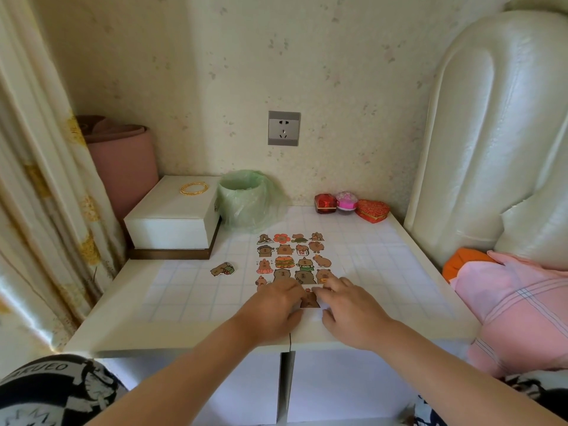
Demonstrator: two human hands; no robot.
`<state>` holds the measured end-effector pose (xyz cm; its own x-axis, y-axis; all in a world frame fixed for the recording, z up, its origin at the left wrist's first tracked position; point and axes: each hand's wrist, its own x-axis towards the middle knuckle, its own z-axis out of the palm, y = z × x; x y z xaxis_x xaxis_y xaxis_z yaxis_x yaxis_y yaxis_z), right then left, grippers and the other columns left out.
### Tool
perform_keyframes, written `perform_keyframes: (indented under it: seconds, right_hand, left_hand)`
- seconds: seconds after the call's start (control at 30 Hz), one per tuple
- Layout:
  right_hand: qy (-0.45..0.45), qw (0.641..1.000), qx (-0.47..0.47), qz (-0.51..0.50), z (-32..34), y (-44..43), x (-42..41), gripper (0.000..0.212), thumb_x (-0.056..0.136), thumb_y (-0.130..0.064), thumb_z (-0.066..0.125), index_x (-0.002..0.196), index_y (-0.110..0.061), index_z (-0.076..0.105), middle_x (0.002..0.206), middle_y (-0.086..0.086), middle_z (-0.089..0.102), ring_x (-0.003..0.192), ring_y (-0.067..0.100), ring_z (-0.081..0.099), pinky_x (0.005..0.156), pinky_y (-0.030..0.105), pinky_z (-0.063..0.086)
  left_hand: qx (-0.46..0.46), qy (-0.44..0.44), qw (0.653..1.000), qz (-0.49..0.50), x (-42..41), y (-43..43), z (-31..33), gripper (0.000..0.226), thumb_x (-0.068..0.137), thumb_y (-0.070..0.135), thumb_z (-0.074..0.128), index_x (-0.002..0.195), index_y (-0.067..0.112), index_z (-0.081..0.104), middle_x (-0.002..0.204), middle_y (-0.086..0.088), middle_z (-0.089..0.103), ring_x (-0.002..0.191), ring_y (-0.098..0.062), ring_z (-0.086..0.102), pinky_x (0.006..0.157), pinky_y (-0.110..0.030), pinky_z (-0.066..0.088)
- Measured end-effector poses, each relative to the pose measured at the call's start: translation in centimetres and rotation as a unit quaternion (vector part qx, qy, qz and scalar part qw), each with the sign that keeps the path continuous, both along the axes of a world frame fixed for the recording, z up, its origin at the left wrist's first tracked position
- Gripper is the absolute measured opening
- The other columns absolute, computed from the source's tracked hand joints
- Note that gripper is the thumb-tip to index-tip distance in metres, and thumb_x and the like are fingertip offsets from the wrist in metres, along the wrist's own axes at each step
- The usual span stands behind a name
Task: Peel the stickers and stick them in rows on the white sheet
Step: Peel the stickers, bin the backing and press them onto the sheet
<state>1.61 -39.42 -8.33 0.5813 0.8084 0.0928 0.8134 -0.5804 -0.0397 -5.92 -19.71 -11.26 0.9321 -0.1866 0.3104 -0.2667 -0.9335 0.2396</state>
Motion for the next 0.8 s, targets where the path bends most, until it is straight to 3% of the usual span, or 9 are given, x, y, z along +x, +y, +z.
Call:
perform_keyframes:
  seconds: [0.1, 0.27, 0.37, 0.5, 0.63, 0.8]
  right_hand:
    - [-0.019, 1.0, -0.012, 0.008, -0.1, 0.2, 0.0, 0.042, 0.092, -0.03, 0.041, 0.131, -0.022, 0.056, 0.12, 0.002, 0.048, 0.107, 0.02, 0.046, 0.078, 0.031, 0.046]
    - [-0.025, 1.0, 0.001, 0.002, -0.1, 0.4, 0.0, 0.041, 0.089, -0.03, 0.042, 0.126, -0.02, 0.058, 0.123, 0.002, 0.05, 0.109, 0.019, 0.048, 0.075, 0.031, 0.047]
    - [-0.008, 1.0, 0.005, -0.008, -0.2, 0.6, 0.2, 0.045, 0.088, -0.03, 0.045, 0.132, -0.021, 0.051, 0.129, 0.0, 0.046, 0.112, 0.019, 0.048, 0.077, 0.031, 0.049]
    - [0.0, 1.0, -0.017, -0.014, -0.2, 1.0, 0.6, 0.05, 0.088, -0.031, 0.045, 0.138, -0.022, 0.046, 0.131, 0.001, 0.042, 0.112, 0.019, 0.046, 0.078, 0.034, 0.052]
    - [-0.002, 0.999, -0.032, -0.017, -0.2, 1.2, 0.8, 0.048, 0.088, -0.031, 0.045, 0.135, -0.02, 0.049, 0.127, 0.003, 0.043, 0.109, 0.02, 0.047, 0.077, 0.034, 0.052]
    - [0.003, 0.999, -0.034, -0.026, 0.0, 1.6, 0.8, 0.045, 0.09, -0.032, 0.046, 0.133, -0.02, 0.048, 0.127, 0.004, 0.045, 0.109, 0.022, 0.05, 0.078, 0.034, 0.051]
  left_hand:
    - [0.067, 0.009, 0.997, 0.033, 0.3, -0.4, -0.3, 0.05, 0.092, 0.043, 0.032, 0.128, 0.022, 0.059, 0.121, 0.002, 0.055, 0.115, -0.02, 0.047, 0.089, -0.04, 0.046]
    - [0.106, 0.036, 0.992, 0.053, 0.7, -0.9, 0.2, 0.064, 0.09, 0.05, 0.017, 0.14, 0.025, 0.048, 0.135, 0.002, 0.045, 0.126, -0.021, 0.038, 0.099, -0.04, 0.04]
    - [0.077, 0.03, 0.995, 0.053, 0.8, -1.0, 0.0, 0.061, 0.09, 0.049, 0.023, 0.141, 0.025, 0.047, 0.144, 0.001, 0.039, 0.132, -0.021, 0.034, 0.103, -0.041, 0.038]
    - [-0.004, 0.003, 0.998, 0.064, 0.8, -0.7, -0.4, 0.06, 0.092, 0.048, 0.029, 0.137, 0.015, 0.051, 0.132, -0.002, 0.047, 0.123, -0.018, 0.042, 0.101, -0.038, 0.044]
    - [0.011, -0.023, 0.998, 0.059, 0.9, -0.2, -1.0, 0.048, 0.094, 0.043, 0.035, 0.115, 0.012, 0.065, 0.112, -0.001, 0.056, 0.107, -0.018, 0.048, 0.09, -0.039, 0.05]
    - [0.079, -0.025, 0.995, 0.054, 0.6, -0.1, -0.4, 0.055, 0.095, 0.045, 0.032, 0.122, 0.012, 0.066, 0.113, -0.002, 0.057, 0.11, -0.022, 0.052, 0.088, -0.041, 0.052]
